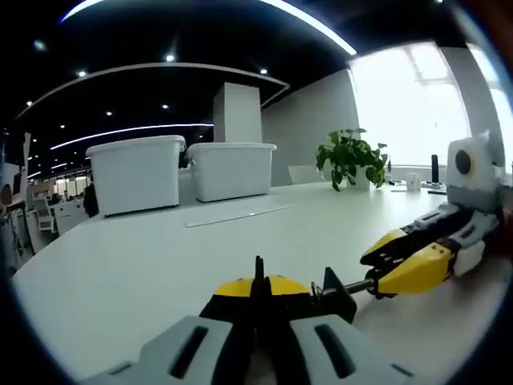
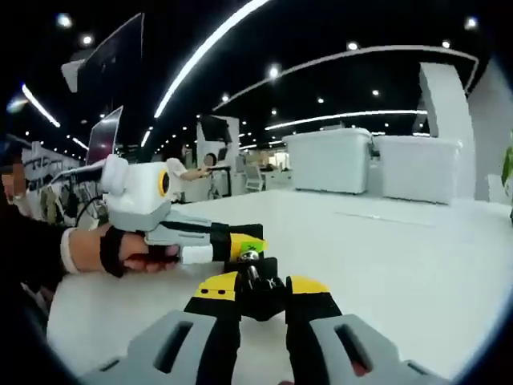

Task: Clamp the fixed fixture on the desktop, loosen the retaining clip, secure it to the edge of the desk, and tighten the retaining clip.

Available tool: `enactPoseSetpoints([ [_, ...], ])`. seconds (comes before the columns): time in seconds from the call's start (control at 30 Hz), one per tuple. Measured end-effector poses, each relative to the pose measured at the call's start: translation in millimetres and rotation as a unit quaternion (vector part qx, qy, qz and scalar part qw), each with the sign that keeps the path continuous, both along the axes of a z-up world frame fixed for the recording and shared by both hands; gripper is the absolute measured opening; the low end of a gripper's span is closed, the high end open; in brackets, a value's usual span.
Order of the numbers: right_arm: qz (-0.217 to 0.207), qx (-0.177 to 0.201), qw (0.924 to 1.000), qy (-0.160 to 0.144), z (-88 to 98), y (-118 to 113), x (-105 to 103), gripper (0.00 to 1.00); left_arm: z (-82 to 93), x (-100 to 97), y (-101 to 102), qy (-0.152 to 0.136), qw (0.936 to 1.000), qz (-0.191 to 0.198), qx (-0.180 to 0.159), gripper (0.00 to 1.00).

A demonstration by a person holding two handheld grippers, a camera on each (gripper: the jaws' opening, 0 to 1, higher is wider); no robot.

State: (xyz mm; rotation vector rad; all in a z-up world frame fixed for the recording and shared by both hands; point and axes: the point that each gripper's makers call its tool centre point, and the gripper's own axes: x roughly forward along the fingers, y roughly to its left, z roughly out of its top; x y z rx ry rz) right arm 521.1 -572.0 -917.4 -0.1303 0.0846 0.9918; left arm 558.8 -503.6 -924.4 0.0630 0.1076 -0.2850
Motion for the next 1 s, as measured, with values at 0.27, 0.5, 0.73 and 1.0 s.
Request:
enactPoseSetpoints([
  [0.27,0.005,-0.094,0.9812,-0.169,3.4,6,-7,0.18,-1.4,0.8,1,0.004,1.0000,0.005,-0.004,0.04],
  [0.5,-0.001,-0.193,0.9317,-0.307,0.5,11,-12,0.18,-1.7,0.3,2,0.005,0.9999,0.008,-0.005,0.04],
  [0.73,-0.009,-0.229,0.9078,-0.351,1.1,10,-20,0.18,-1.1,-0.9,2,0.004,0.9999,0.010,-0.005,0.04],
  [1.0,-0.011,-0.229,0.9078,-0.351,3.3,9,-21,0.19,-0.2,-2.3,2,0.002,0.9999,0.011,0.003,0.04],
])
